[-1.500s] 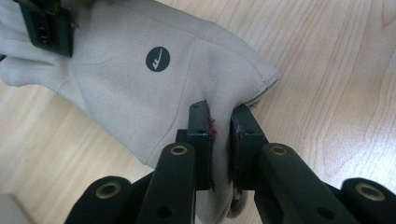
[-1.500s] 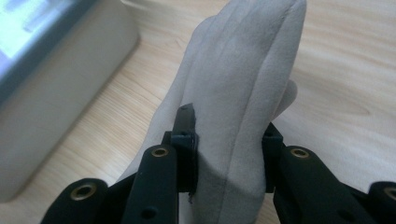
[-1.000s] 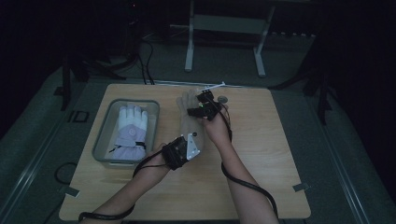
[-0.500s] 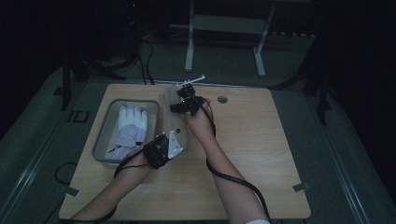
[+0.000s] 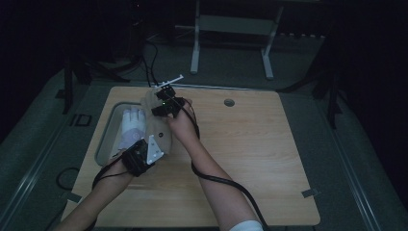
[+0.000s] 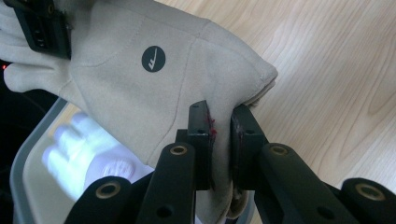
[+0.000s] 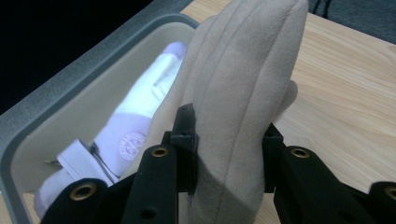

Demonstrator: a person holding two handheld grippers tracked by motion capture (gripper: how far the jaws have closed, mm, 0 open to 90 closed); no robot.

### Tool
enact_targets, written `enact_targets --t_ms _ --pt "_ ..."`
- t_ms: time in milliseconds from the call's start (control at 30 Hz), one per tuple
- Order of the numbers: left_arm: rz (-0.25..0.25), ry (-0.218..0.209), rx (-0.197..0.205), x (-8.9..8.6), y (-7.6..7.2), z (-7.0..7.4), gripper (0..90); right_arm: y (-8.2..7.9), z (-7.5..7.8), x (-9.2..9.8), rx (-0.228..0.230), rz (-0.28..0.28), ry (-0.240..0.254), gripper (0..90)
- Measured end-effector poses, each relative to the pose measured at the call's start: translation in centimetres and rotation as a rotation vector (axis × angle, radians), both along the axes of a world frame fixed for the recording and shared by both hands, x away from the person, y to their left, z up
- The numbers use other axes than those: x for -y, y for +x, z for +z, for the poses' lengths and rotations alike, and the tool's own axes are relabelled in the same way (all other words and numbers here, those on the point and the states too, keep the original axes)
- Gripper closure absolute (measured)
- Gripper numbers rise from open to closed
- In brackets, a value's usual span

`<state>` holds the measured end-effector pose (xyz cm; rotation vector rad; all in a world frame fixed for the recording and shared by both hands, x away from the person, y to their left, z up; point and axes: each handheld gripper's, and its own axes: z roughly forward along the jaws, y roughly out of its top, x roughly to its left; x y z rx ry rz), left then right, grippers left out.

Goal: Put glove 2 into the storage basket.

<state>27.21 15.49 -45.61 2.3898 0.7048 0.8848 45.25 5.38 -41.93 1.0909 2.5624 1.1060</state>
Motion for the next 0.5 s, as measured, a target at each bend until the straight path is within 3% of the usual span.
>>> enact_targets --t_ms 267,500 --pt "0.061 -0.023 -0.019 -3.5 -0.8 -0.3 81.3 -0.3 -0.3 -4.2 -0.007 0.049 -0.022 68.8" --pt "0.091 -0.032 -0.046 -5.2 -1.0 -1.2 81.3 -0.4 -1.5 -7.1 -0.021 0.079 -0.056 68.7"
